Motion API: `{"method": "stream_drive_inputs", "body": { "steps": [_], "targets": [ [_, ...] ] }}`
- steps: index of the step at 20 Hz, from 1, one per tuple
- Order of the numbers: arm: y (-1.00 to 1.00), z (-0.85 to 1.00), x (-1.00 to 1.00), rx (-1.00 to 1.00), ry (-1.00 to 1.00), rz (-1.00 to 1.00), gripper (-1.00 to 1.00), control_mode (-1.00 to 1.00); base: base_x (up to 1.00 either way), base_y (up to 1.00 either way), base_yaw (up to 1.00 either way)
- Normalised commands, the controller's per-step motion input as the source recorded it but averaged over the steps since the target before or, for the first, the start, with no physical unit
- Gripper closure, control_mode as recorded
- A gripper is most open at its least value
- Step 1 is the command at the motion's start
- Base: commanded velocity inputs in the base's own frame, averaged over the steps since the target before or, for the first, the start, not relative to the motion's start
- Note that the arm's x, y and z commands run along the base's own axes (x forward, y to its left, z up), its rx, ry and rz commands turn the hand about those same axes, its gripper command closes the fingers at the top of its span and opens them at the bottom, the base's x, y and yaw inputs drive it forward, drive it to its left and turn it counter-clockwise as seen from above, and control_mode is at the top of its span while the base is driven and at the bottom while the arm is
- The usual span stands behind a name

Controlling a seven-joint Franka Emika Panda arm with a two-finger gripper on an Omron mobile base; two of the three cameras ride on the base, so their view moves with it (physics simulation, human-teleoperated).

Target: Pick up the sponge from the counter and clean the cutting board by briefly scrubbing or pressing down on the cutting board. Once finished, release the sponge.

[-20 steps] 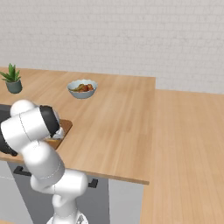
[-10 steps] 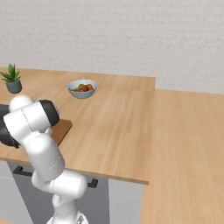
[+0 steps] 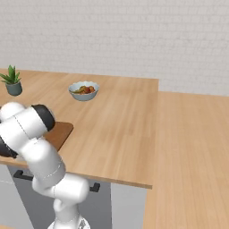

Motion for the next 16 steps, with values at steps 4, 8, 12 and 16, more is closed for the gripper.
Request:
{"method": "stream_drive_inputs", "body": {
  "steps": [4, 8, 12, 16],
  "targets": [
    [-0.01, 0.0, -0.59, 0.03, 0.0, 0.0, 1.0, -1.0, 0.0, 0.0, 0.0],
    [-0.12, 0.0, -0.23, 0.06, 0.0, 0.0, 1.0, -1.0, 0.0, 0.0, 0.0],
    [-0.36, 0.0, -0.05, 0.07, 0.01, 0.0, 1.0, -1.0, 0.0, 0.0, 0.0],
    [-0.58, 0.0, 0.0, 0.07, 0.02, 0.0, 1.0, -1.0, 0.0, 0.0, 0.0]
  ]
}}
